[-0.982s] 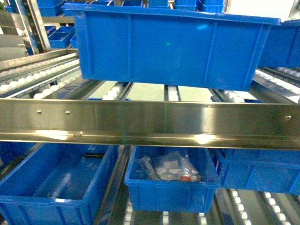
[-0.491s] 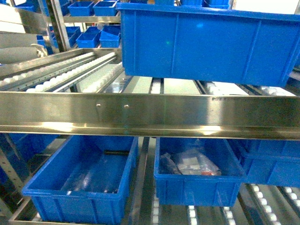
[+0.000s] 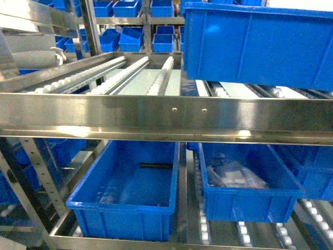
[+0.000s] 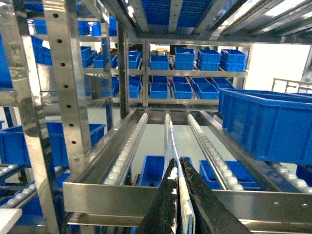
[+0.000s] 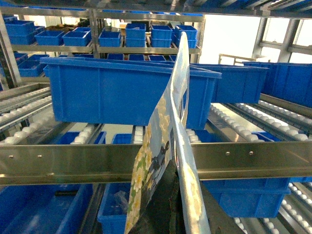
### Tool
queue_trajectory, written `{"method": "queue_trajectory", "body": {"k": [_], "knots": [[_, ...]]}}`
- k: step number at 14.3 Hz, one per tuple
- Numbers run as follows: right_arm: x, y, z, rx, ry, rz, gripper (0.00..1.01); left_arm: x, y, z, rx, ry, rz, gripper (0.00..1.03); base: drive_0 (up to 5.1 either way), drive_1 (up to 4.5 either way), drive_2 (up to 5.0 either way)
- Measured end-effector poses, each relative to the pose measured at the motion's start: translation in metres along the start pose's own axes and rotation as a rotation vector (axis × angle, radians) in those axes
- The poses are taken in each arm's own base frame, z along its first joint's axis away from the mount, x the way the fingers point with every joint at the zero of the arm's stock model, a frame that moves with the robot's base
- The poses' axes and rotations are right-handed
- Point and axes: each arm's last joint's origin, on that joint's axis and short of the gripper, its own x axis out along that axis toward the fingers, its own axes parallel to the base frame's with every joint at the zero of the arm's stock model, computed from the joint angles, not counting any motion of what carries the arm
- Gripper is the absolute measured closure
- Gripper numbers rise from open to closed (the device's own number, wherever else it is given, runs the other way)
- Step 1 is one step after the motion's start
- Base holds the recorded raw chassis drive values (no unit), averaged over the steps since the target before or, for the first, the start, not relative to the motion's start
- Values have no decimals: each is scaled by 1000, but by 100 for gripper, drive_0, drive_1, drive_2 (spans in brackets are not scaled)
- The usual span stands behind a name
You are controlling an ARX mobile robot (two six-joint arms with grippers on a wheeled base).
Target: Move flower gift bag to table near conveyor
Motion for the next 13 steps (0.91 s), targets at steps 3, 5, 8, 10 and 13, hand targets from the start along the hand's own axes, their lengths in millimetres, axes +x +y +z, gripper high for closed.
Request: {"method": "queue_trajectory", "body": {"k": [3, 5, 8, 10, 13], "knots": [[0, 0, 0, 0, 1, 0, 99, 0, 0, 0, 0, 1, 0, 101, -500, 245, 245], [0, 0, 0, 0, 0, 0, 99, 0, 0, 0, 0, 0, 0, 101, -500, 245, 245], [0, 0, 0, 0, 0, 0, 99, 0, 0, 0, 0, 0, 0, 101, -500, 245, 245], [0, 0, 0, 0, -1, 0, 99, 0, 0, 0, 0, 0, 0, 101, -500, 245, 245], [0, 0, 0, 0, -1, 0, 99, 0, 0, 0, 0, 0, 0, 101, -500, 245, 245]]}}
